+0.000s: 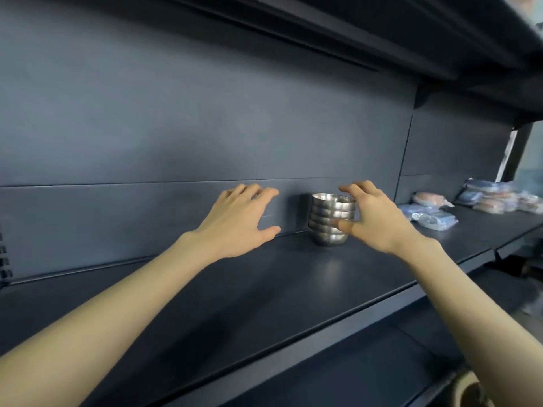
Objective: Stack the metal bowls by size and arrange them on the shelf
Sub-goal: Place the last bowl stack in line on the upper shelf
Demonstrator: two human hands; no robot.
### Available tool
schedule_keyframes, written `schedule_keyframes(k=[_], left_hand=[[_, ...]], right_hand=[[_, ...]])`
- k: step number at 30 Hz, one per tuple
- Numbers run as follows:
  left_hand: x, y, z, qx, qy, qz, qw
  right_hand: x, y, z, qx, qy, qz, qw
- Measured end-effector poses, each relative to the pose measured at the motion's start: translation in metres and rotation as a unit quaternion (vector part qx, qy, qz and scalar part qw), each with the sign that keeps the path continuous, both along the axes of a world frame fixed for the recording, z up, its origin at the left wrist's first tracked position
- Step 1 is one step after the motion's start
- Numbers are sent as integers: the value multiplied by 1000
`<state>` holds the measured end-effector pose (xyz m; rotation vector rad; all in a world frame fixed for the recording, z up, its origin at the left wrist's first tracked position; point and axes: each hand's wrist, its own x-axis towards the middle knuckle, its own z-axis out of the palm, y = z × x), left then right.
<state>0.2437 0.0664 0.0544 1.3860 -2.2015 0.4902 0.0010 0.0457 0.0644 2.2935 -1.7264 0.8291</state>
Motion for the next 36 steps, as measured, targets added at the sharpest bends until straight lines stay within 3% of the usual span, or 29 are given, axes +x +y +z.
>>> schedule_keyframes(k=[8, 15, 24, 36], left_hand=[[-97, -73, -26, 50, 43, 29, 997], [-139, -147, -55, 133, 165, 35, 977], [-159, -212, -94, 239, 349, 44, 905], [-199, -229, -123, 256, 520, 54, 813]], right_hand=[[-90, -87, -15, 37, 8, 40, 999], [-125, -169, -28, 64, -76, 93, 991], [-137, -244, -59, 181, -248, 177, 935], [-143, -291, -81, 268, -302, 330, 853]])
